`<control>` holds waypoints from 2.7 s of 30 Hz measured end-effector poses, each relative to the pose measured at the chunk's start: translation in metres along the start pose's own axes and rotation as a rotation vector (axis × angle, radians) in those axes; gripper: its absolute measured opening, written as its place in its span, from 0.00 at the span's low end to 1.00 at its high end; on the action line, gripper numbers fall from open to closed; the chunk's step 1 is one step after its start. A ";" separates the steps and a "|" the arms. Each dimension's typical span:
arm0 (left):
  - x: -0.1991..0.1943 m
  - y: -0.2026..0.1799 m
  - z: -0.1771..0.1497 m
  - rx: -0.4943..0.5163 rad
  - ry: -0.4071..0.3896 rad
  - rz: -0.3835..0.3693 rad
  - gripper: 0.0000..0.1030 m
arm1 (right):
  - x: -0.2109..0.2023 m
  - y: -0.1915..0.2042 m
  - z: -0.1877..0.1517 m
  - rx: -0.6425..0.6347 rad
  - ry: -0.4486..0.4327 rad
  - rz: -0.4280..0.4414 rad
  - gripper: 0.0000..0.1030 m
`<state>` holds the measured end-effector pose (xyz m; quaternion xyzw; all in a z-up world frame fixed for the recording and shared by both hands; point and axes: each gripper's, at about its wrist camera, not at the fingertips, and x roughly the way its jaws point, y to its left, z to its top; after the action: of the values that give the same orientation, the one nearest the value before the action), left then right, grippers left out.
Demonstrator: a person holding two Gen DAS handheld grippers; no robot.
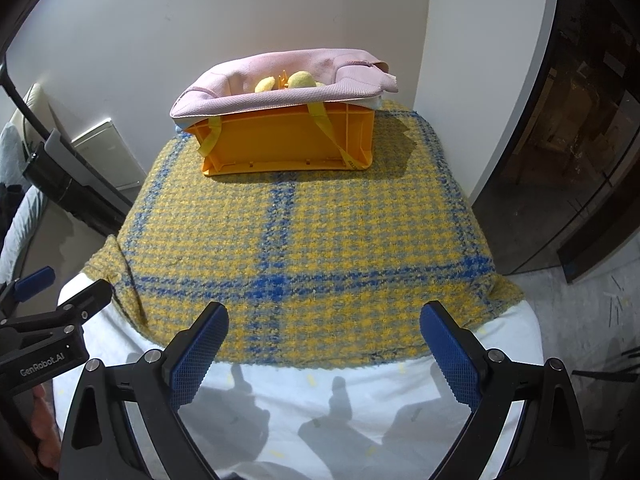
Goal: Organize objects
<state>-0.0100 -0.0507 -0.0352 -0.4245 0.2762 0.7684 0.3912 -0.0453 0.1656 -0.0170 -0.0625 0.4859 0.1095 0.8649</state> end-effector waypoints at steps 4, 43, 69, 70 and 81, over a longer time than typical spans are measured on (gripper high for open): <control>0.000 0.000 0.000 0.002 0.001 -0.002 1.00 | 0.000 0.001 0.000 0.003 0.001 -0.001 0.94; 0.000 0.002 -0.002 0.011 0.003 -0.014 1.00 | 0.001 -0.003 0.001 0.014 0.011 0.006 0.94; 0.000 -0.001 -0.004 0.052 0.010 -0.032 1.00 | 0.001 -0.001 0.000 0.016 0.008 0.000 0.94; 0.000 -0.001 -0.003 0.054 0.013 -0.032 1.00 | 0.001 -0.001 0.000 0.016 0.008 -0.001 0.94; 0.003 0.004 -0.003 0.018 0.024 -0.054 1.00 | 0.001 -0.002 0.000 0.029 0.010 -0.002 0.94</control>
<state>-0.0135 -0.0542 -0.0389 -0.4375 0.2763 0.7499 0.4122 -0.0443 0.1642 -0.0179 -0.0508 0.4917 0.1012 0.8634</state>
